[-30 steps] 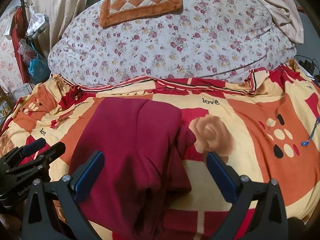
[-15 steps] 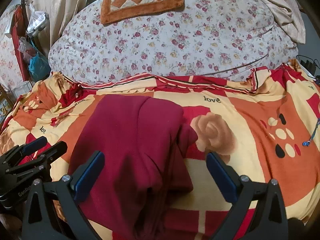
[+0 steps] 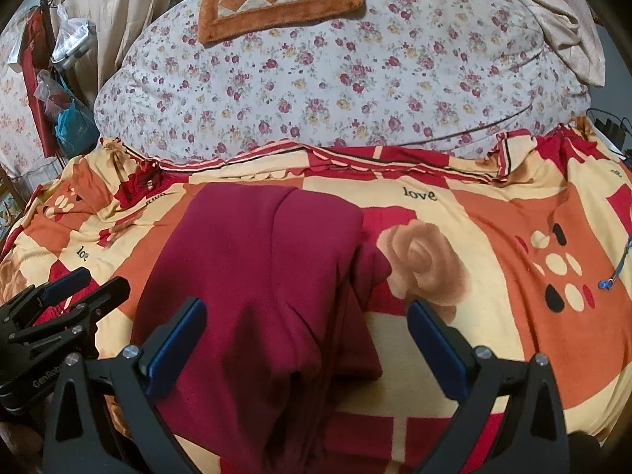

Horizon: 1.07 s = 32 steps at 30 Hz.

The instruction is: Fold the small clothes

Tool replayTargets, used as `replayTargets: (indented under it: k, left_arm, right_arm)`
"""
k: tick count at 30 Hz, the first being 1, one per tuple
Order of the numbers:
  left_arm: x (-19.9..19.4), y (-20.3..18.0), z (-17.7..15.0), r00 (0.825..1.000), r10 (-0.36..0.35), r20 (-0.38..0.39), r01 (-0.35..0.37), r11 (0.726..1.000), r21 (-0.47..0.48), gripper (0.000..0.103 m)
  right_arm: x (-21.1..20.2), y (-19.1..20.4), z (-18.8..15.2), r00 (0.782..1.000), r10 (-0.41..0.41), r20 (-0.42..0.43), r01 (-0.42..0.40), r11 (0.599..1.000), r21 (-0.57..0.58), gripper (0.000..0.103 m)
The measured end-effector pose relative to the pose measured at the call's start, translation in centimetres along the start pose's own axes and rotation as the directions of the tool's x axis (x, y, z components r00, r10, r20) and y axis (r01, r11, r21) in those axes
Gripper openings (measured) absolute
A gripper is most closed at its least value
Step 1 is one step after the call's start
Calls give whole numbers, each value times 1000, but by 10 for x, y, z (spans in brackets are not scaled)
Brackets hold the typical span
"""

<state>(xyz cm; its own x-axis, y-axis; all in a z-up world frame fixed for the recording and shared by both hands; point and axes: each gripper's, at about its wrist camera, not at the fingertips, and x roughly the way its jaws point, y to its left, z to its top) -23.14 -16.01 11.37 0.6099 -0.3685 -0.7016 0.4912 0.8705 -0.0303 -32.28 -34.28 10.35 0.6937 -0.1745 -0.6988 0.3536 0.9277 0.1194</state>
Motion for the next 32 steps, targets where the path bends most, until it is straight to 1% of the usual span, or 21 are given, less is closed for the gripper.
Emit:
replayTargets:
  k: [21,28,32]
  left_arm:
    - [4,2,1,1000,-8,-8,8,1000,-8,45]
    - [10,2,0,999,-37,-15,37,999,-38,45]
    - [14,12,6,999,-44,-21,43,997,-58,45]
  right_arm:
    - [10,0,7,1000,3,-24,-3,1000,-24,103]
    - [10,0,7,1000,2,-23,-2,1000,-25,103]
    - [13,-3,11,1000,2,-26,-3,1000,-25,103]
